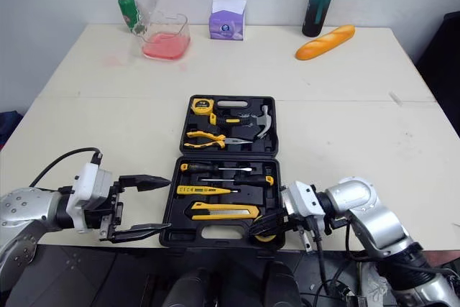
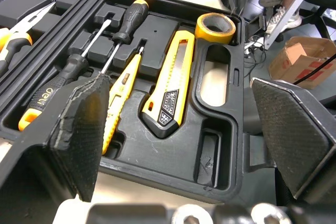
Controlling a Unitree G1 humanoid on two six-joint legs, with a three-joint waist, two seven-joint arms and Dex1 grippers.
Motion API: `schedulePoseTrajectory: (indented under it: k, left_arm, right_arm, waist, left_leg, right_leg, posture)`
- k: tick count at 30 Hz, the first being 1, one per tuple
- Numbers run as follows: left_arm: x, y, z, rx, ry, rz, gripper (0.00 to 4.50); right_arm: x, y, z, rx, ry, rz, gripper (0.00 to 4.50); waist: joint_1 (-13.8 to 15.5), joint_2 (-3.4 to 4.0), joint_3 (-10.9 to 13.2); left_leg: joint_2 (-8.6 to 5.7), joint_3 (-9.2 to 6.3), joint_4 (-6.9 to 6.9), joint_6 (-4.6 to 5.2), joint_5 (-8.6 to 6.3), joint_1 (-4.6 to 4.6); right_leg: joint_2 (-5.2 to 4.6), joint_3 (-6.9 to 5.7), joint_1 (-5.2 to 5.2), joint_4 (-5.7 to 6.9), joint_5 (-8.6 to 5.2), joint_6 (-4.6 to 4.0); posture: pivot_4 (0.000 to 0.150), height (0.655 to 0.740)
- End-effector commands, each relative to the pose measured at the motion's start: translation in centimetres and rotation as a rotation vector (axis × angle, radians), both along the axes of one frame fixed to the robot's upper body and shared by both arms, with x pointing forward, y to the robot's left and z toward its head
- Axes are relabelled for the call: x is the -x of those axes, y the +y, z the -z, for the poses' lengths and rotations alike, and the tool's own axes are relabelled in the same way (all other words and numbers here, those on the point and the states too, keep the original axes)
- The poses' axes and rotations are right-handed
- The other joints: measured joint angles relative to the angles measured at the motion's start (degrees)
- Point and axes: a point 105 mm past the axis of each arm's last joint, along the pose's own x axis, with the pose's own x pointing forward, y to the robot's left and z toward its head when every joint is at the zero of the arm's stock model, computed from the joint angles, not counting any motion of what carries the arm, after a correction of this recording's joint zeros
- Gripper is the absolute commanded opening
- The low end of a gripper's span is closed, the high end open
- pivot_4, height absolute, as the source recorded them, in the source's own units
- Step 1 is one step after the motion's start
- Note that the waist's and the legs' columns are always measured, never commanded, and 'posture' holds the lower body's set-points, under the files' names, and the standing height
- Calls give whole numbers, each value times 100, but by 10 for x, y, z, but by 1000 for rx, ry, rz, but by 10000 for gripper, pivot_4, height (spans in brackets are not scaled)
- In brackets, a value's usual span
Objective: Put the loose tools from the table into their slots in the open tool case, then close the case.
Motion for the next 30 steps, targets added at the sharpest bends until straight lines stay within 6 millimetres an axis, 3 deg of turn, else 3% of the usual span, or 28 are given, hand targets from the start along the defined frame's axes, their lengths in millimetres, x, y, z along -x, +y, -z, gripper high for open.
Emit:
schedulePoseTrajectory:
  k: [1, 7, 11, 17, 21, 27, 30]
  left_arm:
    - [8, -7, -5, 9, -21, 44, 45000]
    - [11, -8, -4, -1, -12, 57, 45000]
    - [10, -4, -5, -13, -17, 49, 45000]
    - [9, -3, -4, -20, -22, 35, 45000]
    - [7, -3, -3, -19, -23, 18, 45000]
    - [6, 6, -4, -1, 27, -28, 45000]
    - [1, 16, -9, 18, 32, -84, 45000]
  right_arm:
    - [-4, 2, 3, -3, -12, 26, 554]
    - [-11, -18, 50, 146, 43, 81, 554]
    - [-8, -35, 74, 270, 51, 79, 554]
    - [-8, -34, 77, 269, 64, 89, 554]
    - [-16, -28, 62, 198, 65, 121, 554]
    - [-20, -25, 21, 106, 14, 97, 554]
    - [-19, -22, -10, 9, 14, 151, 554]
  waist:
    - [9, 0, 0]
    - [9, -9, -6]
    - [3, -56, -45]
    - [18, -73, -78]
    - [14, -88, -87]
    - [29, -36, -55]
    - [40, -11, -37]
  left_leg:
    - [0, 1, 0, 0, 0, -1]
    - [1, 1, 0, -1, 1, 14]
    - [3, 0, 0, -2, 1, 28]
    - [36, -22, -6, -50, -55, 107]
    - [51, -27, -6, -65, -58, 106]
    - [50, -26, -6, -65, -55, 94]
    - [51, -28, -6, -60, -53, 82]
  right_leg:
    - [-1, 1, -1, 0, 0, 0]
    - [1, 2, 7, -12, -1, -2]
    - [0, 2, 19, -12, -1, -3]
    - [-9, 28, 112, -57, -7, -16]
    - [0, 25, 112, -57, -11, -32]
    - [-3, 26, 102, -57, -8, -36]
    - [-2, 21, 89, -57, -9, -37]
  posture:
    - [1500, 7400]
    - [1500, 7400]
    - [1500, 7400]
    - [1500, 7400]
    - [1500, 7400]
    - [1500, 7400]
    - [1500, 7400]
